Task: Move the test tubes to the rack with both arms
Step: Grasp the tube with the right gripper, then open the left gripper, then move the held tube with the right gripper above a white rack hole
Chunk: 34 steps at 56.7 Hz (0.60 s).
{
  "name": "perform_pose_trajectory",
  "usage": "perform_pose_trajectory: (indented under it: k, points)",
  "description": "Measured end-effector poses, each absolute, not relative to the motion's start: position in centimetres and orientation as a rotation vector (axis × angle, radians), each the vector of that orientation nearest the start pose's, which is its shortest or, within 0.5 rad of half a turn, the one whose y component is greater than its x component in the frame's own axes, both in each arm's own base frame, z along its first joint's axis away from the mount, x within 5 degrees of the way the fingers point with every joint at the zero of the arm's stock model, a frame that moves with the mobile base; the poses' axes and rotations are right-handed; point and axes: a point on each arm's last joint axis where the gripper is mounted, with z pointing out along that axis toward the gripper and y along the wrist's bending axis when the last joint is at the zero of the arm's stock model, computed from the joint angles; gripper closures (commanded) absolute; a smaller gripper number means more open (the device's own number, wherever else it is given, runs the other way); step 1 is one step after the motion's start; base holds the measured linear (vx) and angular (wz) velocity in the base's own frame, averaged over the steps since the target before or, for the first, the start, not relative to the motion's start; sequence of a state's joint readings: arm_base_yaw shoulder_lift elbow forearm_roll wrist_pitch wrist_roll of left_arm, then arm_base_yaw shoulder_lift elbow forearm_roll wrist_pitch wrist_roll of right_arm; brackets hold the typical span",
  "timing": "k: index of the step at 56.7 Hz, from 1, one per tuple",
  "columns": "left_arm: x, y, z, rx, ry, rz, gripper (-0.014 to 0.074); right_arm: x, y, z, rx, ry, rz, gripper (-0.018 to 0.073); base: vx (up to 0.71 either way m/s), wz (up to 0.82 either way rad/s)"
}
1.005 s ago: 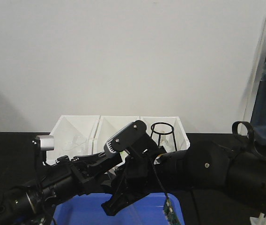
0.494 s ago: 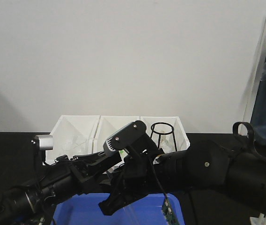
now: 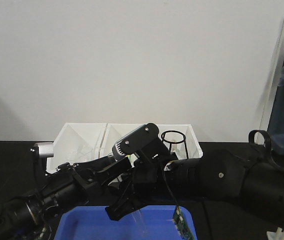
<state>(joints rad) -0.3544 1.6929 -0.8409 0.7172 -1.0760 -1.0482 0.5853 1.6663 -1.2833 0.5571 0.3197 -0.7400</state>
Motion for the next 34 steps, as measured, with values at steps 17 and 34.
perform_pose_trajectory:
  k: [17,34]
  points:
    - [30.6,-16.5,25.7,0.254,1.486,-1.249,0.0017,33.3,20.3,30.3,-0.782,1.957,0.353,0.0568,0.00,0.00]
    - [30.6,-16.5,25.8,0.252,1.479,-1.252,0.0017,35.6,12.8,32.8,-0.521,1.966,0.257,0.0568,0.00,0.00]
